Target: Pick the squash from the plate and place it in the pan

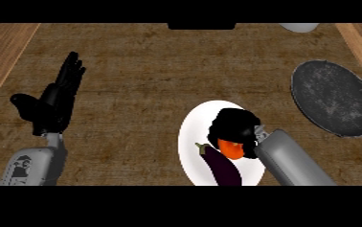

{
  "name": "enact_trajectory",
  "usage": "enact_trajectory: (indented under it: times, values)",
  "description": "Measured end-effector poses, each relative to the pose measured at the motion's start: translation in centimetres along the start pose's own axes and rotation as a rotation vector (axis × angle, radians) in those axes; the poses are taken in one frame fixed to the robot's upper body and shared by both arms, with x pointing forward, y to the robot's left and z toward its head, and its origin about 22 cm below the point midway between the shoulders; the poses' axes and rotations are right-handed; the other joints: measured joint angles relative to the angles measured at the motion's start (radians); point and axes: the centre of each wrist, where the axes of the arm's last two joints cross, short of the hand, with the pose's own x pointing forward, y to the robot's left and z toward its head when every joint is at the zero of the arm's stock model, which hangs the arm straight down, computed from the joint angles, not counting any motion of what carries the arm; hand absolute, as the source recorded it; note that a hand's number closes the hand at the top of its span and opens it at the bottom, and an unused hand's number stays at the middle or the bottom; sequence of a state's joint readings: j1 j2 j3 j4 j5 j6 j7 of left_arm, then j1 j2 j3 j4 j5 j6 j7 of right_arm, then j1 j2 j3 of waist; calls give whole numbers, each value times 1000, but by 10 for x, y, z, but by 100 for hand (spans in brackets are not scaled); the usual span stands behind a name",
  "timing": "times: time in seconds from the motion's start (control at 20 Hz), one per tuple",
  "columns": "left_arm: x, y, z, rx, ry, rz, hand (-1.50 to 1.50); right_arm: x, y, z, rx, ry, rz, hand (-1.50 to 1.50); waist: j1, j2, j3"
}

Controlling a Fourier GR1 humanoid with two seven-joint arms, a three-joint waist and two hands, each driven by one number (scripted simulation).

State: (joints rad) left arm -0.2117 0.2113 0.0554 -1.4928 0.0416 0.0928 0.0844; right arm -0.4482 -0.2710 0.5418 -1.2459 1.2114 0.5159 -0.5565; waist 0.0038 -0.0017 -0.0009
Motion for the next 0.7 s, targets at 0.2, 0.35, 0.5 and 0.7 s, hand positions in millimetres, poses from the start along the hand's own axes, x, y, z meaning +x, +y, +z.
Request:
enact_trajectory:
  times: [0.2,0.35,0.5,0.7]
  values:
    - [-7,6,3,22,5,-5,0,7,12,3,-31,97,-65,150,-14,-5,-1]
    - [-10,14,6,50,20,-12,0,13,30,11,-97,260,-181,150,-49,-21,-3]
    - [-11,17,8,65,29,-14,0,31,43,18,-165,423,-263,150,-66,-28,-6]
    - [-10,19,10,65,26,-20,0,64,48,35,-310,593,-311,150,-63,-20,-3]
